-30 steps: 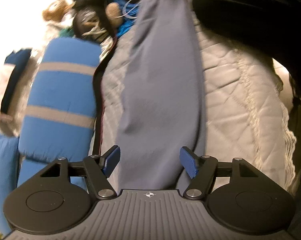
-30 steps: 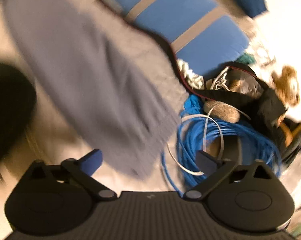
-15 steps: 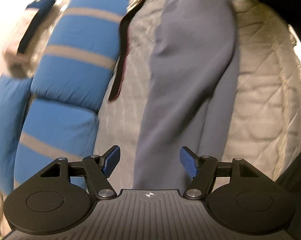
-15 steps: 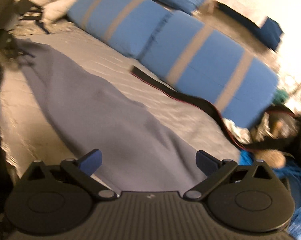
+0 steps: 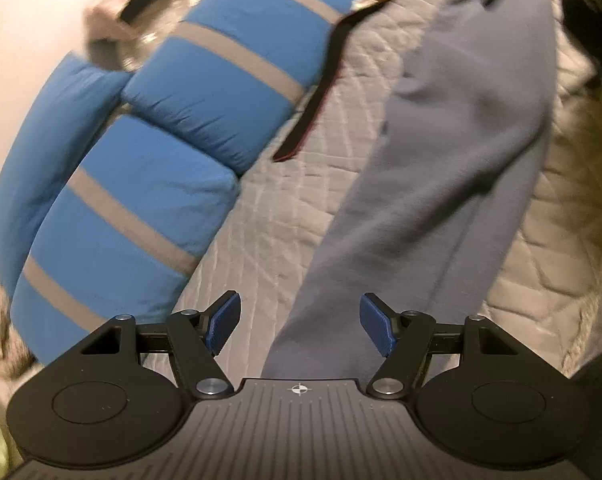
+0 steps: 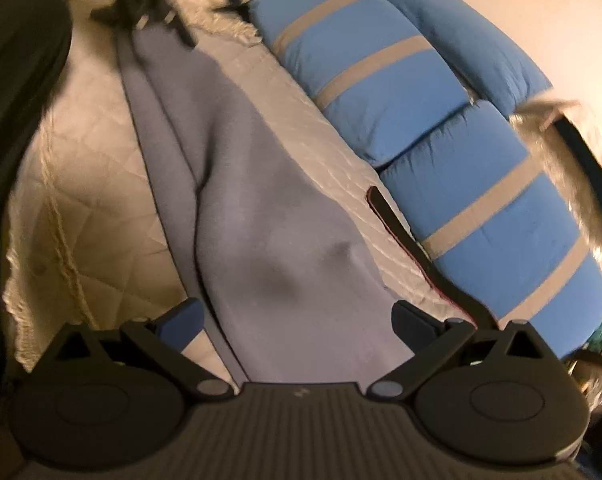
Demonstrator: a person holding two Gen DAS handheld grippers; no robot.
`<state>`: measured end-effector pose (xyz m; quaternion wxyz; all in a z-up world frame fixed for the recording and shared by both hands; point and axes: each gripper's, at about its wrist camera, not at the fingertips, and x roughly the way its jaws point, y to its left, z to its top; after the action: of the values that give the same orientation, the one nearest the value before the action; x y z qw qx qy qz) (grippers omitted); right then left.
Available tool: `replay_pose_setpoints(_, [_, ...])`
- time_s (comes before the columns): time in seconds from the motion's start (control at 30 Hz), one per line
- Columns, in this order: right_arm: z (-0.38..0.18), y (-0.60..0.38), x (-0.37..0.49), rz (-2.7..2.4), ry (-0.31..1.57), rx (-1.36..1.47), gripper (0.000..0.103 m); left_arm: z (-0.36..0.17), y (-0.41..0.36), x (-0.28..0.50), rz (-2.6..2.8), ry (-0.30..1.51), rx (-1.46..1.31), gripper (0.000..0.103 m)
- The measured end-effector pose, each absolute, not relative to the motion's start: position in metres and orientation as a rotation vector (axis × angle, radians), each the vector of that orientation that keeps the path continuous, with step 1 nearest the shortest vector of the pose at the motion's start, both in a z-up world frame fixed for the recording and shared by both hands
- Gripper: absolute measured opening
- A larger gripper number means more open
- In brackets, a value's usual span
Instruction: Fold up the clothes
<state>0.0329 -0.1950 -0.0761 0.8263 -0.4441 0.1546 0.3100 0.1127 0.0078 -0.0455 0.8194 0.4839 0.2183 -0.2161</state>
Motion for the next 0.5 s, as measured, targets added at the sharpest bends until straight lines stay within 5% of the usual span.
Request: replay_pose_setpoints(0.5, [-0.115, -0.152, 0.047, 0.472, 0.134, -1.131, 0.103, -0.051, 0.007, 0.105, -0.468, 0.478, 0.990, 0.065])
